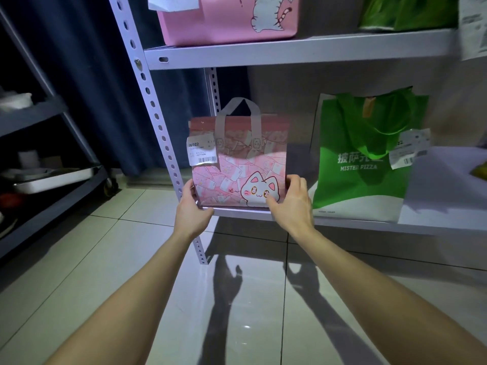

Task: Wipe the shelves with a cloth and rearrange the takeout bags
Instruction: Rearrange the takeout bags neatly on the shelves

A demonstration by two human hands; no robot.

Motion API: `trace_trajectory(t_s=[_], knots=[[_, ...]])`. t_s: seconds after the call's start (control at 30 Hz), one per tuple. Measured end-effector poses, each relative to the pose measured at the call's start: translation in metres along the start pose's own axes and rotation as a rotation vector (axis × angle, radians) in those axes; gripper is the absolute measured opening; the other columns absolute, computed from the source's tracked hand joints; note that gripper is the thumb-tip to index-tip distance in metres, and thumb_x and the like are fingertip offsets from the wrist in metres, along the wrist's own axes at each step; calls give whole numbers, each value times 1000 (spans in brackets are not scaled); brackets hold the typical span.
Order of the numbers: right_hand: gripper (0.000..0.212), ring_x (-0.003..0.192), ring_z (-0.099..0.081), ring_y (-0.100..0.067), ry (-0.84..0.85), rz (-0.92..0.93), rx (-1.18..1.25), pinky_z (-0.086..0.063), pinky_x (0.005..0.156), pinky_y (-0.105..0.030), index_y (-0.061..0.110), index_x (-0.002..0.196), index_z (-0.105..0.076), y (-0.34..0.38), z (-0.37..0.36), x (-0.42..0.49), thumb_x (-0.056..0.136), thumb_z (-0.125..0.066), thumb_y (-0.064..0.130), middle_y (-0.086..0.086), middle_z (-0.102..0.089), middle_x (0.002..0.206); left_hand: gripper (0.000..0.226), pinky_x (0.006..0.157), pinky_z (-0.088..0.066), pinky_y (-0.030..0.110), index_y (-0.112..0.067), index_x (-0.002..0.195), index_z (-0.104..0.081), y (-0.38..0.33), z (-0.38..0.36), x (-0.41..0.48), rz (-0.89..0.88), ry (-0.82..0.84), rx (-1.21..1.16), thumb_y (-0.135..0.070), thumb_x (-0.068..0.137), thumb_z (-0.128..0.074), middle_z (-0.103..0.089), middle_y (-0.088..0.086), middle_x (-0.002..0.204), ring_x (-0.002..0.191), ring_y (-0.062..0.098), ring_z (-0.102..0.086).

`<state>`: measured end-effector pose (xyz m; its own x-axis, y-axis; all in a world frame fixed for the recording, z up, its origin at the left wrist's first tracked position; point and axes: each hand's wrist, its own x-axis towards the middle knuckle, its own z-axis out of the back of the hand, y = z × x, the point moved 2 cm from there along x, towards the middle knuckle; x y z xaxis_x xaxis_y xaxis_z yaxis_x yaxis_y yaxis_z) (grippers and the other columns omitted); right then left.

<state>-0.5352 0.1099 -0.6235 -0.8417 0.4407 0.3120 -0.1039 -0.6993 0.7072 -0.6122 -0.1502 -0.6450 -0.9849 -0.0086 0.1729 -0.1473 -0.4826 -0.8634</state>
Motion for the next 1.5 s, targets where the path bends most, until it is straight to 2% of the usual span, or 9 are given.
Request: trace_trajectory(t_s=[0.37,0.53,0.63,0.73,0.83,1.03,1.23,1.37,1.5], knots=[[55,103,-62,-20,3,57,-23,-57,87,-42,20,129,-52,6,13,-5,88,-73,48,4,-52,122,89,111,-53,46,-28,158,-36,-15,3,-1,32,9,-2,1,88,-82,-58,3,155,138,25,-60],[48,100,-63,-19,-25,128,-7,-56,85,-41,23,125,-57,18,39,-4,87,-70,49,7,-54,117,79,99,-52,30,-23,156,-42,-28,9,-11,8,-4,-19,-3,89,-81,-61,0,145,119,14,-60],[34,93,-65,-12,-64,192,49,-58,84,-41,27,115,-61,40,65,-1,88,-70,45,11,-57,109,71,100,-54,25,-22,153,-47,-46,16,-14,-20,-42,-39,-6,92,-79,-60,-3,142,131,20,-60],[19,86,-64,-6,-164,280,109,-59,79,-37,28,105,-65,70,94,4,90,-73,37,14,-60,101,58,75,-53,5,-26,145,-53,-76,29,-15,-105,-100,-75,-4,96,-74,-64,-8,136,127,16,-63],[14,83,-66,2,-239,384,191,-58,73,-23,31,104,-64,109,122,10,94,-73,33,18,-63,97,51,89,-56,17,-31,138,-59,-117,48,-17,-217,-171,-123,-7,96,-73,-68,-12,130,118,9,-67],[25,88,-64,-7,-443,495,263,-53,73,-22,24,113,-59,193,188,60,95,-73,37,7,-64,102,38,86,-45,0,-29,133,-62,-209,93,-1,-425,-284,-147,-13,99,-69,-67,-12,126,113,0,-64],[51,103,-61,-19,-402,287,164,-49,79,-28,18,126,-54,238,208,138,92,-76,50,-2,-59,122,55,114,-48,32,-19,153,-49,-280,135,53,-485,-283,-115,-11,100,-64,-52,-2,155,132,13,-55],[61,114,-65,-26,-268,156,150,-58,95,-44,15,136,-55,244,211,170,92,-75,52,-7,-65,132,80,128,-35,42,-22,172,-15,-301,145,87,-380,-174,-149,-27,106,-61,-29,-2,175,156,20,-38],[19,88,-65,-21,-241,185,203,-44,60,-27,20,101,-61,239,208,181,100,-68,38,6,-70,97,84,122,-42,58,-24,173,-4,-315,147,106,-218,-97,-178,-46,109,-53,-22,-2,179,154,29,-42]])
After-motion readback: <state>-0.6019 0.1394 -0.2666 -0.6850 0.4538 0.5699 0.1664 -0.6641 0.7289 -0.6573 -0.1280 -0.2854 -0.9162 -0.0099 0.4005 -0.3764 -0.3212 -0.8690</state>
